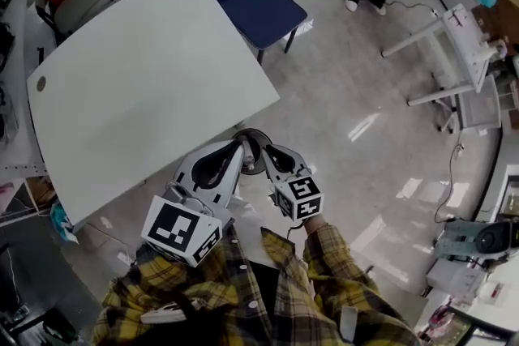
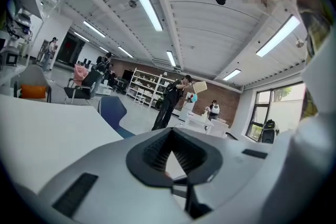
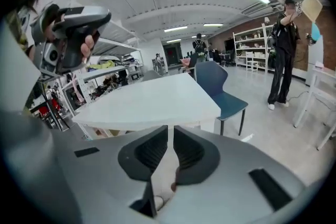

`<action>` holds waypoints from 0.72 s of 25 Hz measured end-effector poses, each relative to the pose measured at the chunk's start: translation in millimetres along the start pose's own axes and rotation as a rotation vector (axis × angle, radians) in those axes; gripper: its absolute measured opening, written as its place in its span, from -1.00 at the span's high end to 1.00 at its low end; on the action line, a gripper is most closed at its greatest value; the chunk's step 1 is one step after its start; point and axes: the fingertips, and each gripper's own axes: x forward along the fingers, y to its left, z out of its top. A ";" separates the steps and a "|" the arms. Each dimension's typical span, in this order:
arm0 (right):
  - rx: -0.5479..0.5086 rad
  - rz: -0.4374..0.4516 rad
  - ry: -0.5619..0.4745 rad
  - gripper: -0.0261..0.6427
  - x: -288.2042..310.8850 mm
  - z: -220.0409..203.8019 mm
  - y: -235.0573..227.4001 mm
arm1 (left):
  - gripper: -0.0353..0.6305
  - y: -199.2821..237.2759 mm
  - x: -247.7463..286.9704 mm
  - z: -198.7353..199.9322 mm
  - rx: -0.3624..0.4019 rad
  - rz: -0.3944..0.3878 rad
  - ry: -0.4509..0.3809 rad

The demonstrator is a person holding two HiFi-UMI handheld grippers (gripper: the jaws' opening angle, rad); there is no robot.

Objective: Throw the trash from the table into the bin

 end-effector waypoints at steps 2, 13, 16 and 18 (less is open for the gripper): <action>-0.027 0.056 -0.061 0.86 -6.7 37.6 18.1 | 0.88 2.9 -10.7 12.0 0.014 0.028 -0.024; -0.184 0.357 -0.375 0.93 -57.9 211.9 163.9 | 0.88 34.0 -106.0 66.2 0.040 0.288 -0.193; -0.228 0.446 -0.391 0.93 -56.2 228.5 208.3 | 0.87 48.1 -143.9 67.7 0.039 0.381 -0.225; -0.242 0.504 -0.384 0.93 -50.2 233.5 235.7 | 0.88 59.3 -168.6 63.8 0.027 0.447 -0.244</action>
